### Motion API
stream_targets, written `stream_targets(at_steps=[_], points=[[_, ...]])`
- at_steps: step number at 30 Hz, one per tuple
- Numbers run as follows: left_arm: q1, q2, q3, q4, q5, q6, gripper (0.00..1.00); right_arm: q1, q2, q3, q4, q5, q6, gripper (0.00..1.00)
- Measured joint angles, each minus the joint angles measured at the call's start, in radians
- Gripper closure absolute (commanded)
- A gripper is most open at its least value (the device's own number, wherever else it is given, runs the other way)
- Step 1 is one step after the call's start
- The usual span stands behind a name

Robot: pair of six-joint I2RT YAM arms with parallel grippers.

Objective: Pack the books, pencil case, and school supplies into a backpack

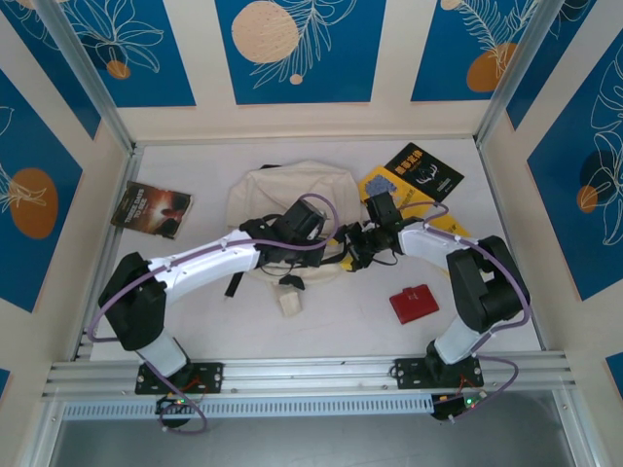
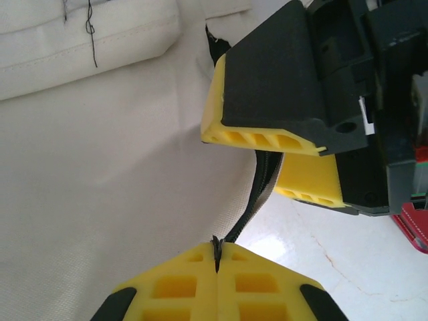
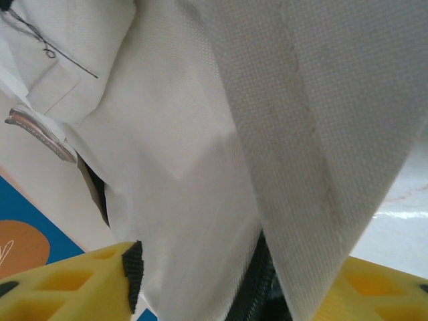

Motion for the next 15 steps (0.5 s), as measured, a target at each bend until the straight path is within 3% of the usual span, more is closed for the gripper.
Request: stream_targets(at_steps=[7,15], points=[[0.000,-0.009,-0.010,-0.028,-0.043,0.001,1.00,0.008,0.032,-0.008,0.021,0.014,0.038,0.73],[0.024,-0.109,-0.081,-0.086,-0.125,0.005,1.00,0.008,0.036,0.003,-0.042,0.104,0.017,0.80]])
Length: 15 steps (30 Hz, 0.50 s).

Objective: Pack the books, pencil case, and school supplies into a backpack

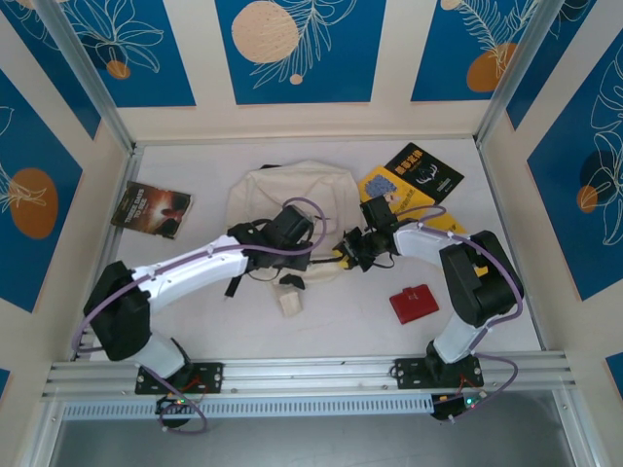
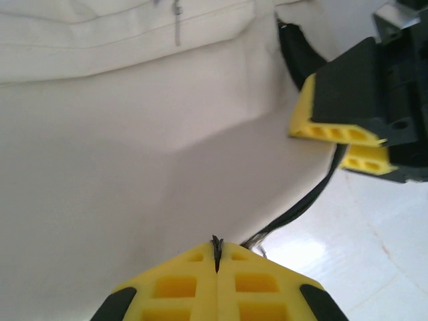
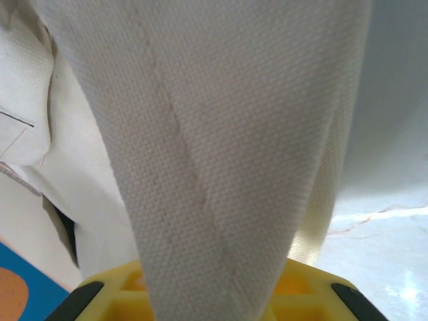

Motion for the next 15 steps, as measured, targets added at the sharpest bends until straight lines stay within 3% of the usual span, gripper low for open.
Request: stream_targets(at_steps=[10,15], points=[[0.162,-0.165,-0.177,-0.037,-0.032,0.030,1.00,-0.023,0.000,0.011,-0.050,0.092,-0.047,0.83],[0.245,-0.215,-0.221,-0.038,-0.016,0.061,1.00,-0.078,0.000,0.022,-0.061,0.098,-0.084,0.75]])
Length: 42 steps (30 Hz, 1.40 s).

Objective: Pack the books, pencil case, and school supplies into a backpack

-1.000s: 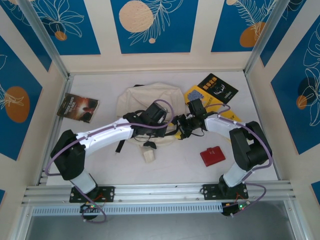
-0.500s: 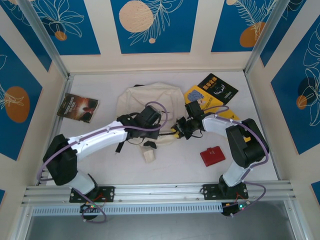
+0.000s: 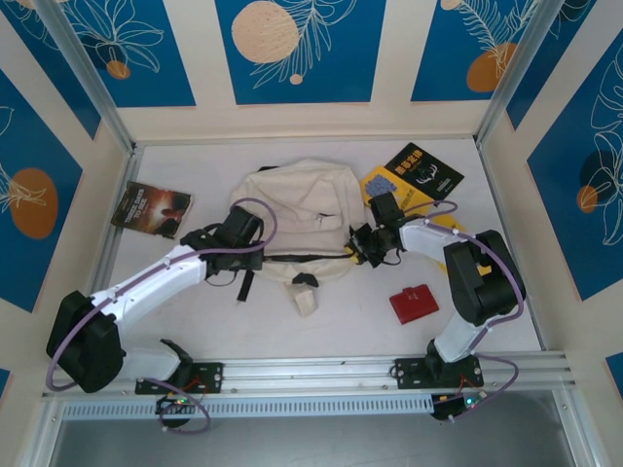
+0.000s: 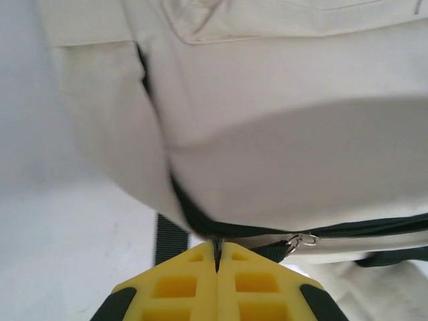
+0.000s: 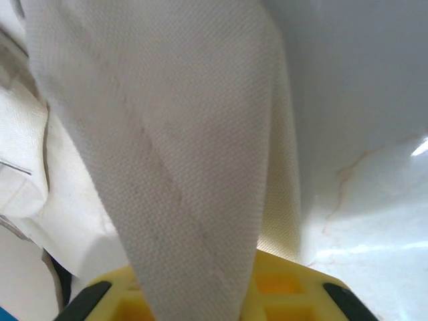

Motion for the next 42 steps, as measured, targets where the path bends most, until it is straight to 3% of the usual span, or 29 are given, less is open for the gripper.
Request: stream_targets(at_steps=[8,11,18,25,30,38,42], points=[[-0.014,0.008,0.009,0.039,0.095,0.030,1.00,-0.053,-0.032,0.039,-0.035,-0.055,-0.067,0.38],[-0.043,0.019,0.034,0.052,0.124,0.033,1.00,-0.047,-0.100,0.038,-0.072,-0.077,-0.056,0.29],[-0.140,0.060,0.113,0.103,0.173,0.037,1.00,0.031,-0.286,-0.024,-0.117,-0.072,0.038,0.20],[-0.192,0.134,0.154,0.133,0.191,0.037,1.00,0.119,-0.282,-0.042,-0.116,-0.065,0.153,0.16],[-0.203,0.144,0.161,0.137,0.185,0.037,1.00,0.151,-0.223,-0.041,-0.079,-0.055,0.208,0.31],[-0.204,0.140,0.161,0.077,0.041,0.013,1.00,0.153,-0.123,-0.041,-0.055,-0.008,0.270,0.78],[-0.202,0.116,0.152,0.017,-0.050,0.010,1.00,0.153,-0.118,-0.040,-0.057,0.022,0.279,0.83]])
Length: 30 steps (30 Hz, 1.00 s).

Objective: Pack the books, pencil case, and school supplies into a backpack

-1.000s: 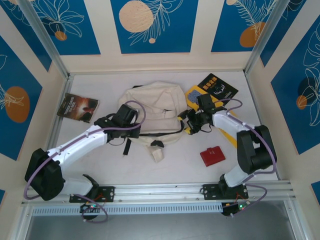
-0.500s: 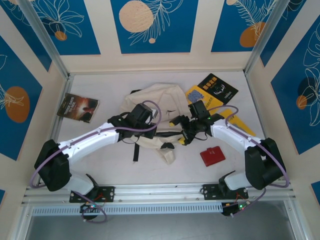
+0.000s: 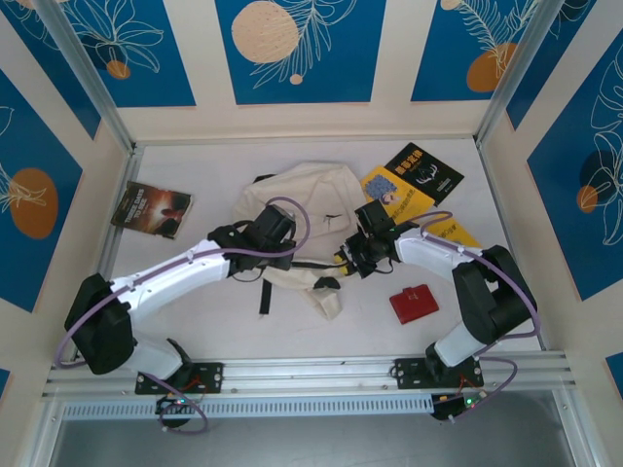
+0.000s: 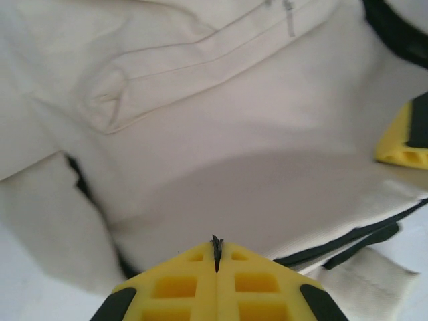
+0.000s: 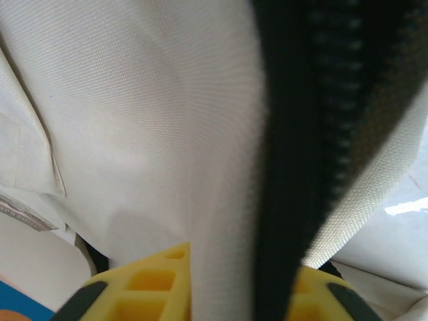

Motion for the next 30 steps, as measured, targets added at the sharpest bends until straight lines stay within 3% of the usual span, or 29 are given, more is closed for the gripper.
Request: stream_targets(at_steps=[8,17,19,22,24,30], points=[[0.090,-0.050,-0.057,-0.065,-0.058,0.009,1.00,0.000,0.000,0.000,-0.018,0.043,-0.014,0.88],[0.200,-0.048,-0.090,-0.018,0.048,0.072,1.00,0.003,0.000,-0.008,-0.017,0.055,-0.034,0.87],[0.213,-0.032,-0.090,-0.003,0.072,0.086,1.00,0.003,-0.002,-0.017,-0.015,0.059,-0.046,0.79],[0.227,-0.008,-0.090,0.010,0.107,0.111,1.00,0.003,-0.008,-0.019,-0.042,0.080,-0.108,0.56],[0.233,-0.002,-0.090,0.023,0.142,0.126,1.00,0.003,-0.026,-0.017,-0.064,0.095,-0.167,0.47],[0.234,-0.002,-0.090,0.088,0.270,0.135,1.00,0.012,-0.143,0.069,-0.177,0.153,-0.351,0.40]])
